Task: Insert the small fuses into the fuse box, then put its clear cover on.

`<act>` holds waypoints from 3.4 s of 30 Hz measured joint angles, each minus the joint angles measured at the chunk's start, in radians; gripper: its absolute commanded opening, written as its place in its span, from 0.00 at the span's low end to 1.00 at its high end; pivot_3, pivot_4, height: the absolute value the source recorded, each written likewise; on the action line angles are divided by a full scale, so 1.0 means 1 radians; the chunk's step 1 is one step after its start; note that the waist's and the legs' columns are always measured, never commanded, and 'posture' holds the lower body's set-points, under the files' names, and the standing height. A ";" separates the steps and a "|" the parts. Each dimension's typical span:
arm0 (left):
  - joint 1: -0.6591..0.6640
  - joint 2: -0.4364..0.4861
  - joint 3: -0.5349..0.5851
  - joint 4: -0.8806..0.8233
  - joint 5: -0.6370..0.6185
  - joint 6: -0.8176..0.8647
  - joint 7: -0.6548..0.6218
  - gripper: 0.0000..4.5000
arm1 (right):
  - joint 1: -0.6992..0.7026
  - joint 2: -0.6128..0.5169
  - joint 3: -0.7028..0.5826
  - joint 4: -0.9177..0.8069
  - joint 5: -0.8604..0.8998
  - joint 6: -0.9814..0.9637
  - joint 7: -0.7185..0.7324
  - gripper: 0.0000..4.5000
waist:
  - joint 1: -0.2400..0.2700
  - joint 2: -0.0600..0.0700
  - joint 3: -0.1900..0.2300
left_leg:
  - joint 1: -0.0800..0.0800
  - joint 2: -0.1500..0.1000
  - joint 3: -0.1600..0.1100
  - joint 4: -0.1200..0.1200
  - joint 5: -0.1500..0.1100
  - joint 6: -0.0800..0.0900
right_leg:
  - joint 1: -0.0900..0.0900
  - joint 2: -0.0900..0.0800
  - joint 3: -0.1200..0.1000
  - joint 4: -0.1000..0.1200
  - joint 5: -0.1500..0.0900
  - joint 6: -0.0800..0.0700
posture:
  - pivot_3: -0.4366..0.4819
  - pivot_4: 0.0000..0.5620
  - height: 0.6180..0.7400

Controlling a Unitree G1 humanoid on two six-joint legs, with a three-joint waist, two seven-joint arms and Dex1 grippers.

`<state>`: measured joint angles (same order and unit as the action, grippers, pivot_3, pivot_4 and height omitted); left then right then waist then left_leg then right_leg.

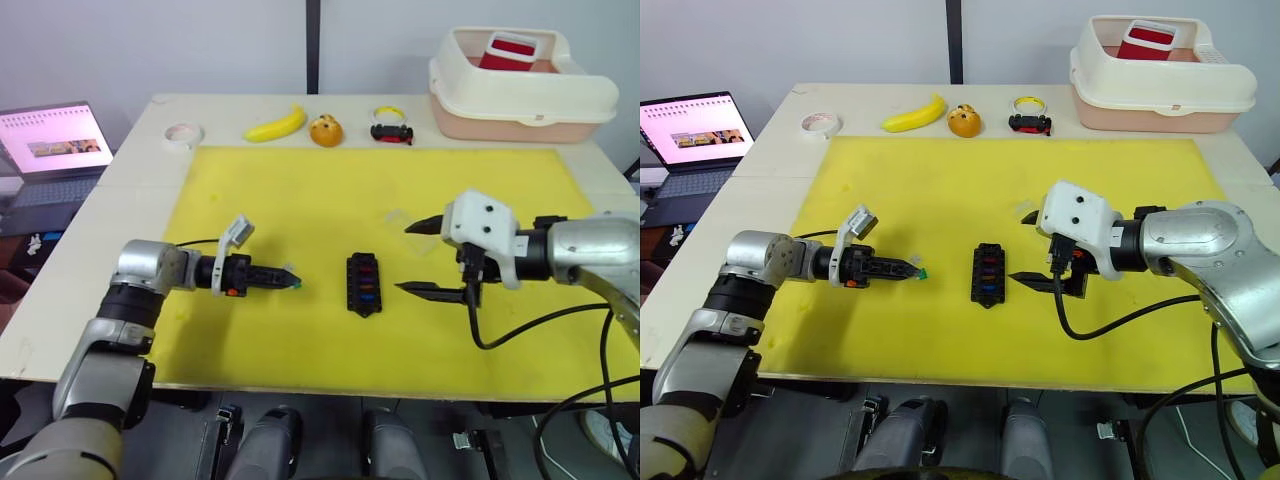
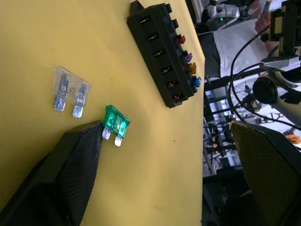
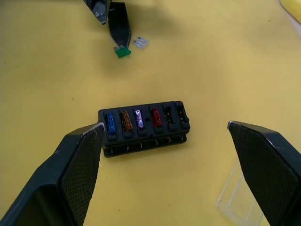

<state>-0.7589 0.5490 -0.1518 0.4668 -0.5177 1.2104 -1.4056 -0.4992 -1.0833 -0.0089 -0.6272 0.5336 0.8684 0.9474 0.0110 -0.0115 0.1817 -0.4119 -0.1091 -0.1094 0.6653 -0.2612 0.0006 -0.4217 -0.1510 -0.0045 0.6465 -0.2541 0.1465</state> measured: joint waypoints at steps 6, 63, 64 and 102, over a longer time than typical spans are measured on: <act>0.004 0.001 -0.001 -0.005 -0.006 -0.001 0.006 0.88 | 0.000 0.000 0.000 0.000 -0.003 -0.001 -0.002 1.00 | 0.000 0.000 0.000 | 0.000 0.000 0.000 0.000 0.000 0.000 | 0.000 0.000 0.000 0.000 0.000 0.000 | 0.48 0.27 1.00; 0.090 -0.035 0.264 -0.219 -0.259 0.140 0.230 0.01 | -0.074 0.273 -0.011 -0.003 0.302 0.369 -0.181 1.00 | -0.004 0.000 0.000 | 0.002 0.001 -0.001 -0.001 0.000 0.000 | 0.001 0.000 0.000 0.000 0.000 0.000 | 0.48 0.27 1.00; 0.088 -0.045 0.286 -0.239 -0.279 0.155 0.249 0.01 | -0.074 0.293 -0.025 0.008 0.321 0.391 -0.202 1.00 | -0.003 0.000 0.000 | 0.002 0.000 -0.001 -0.001 0.000 0.000 | 0.001 0.000 0.000 0.000 0.000 0.000 | 0.48 0.27 1.00; 0.091 -0.126 0.372 -0.386 -0.829 0.075 0.714 0.00 | -0.193 0.437 -0.040 0.318 1.383 0.290 -1.169 0.59 | -0.024 0.000 0.000 | 0.002 0.001 0.000 -0.004 0.001 -0.001 | -0.002 0.001 0.002 0.001 0.000 0.000 | 0.48 0.27 1.00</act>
<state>-0.6681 0.4226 0.2204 0.0804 -1.3464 1.2853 -0.6912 -0.6921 -0.6468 -0.0489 -0.3091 1.9167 1.1585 -0.2214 -0.0132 -0.0111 0.1816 -0.4104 -0.1082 -0.1091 0.6616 -0.2605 -0.0003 -0.4233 -0.1500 -0.0024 0.6470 -0.2540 0.1460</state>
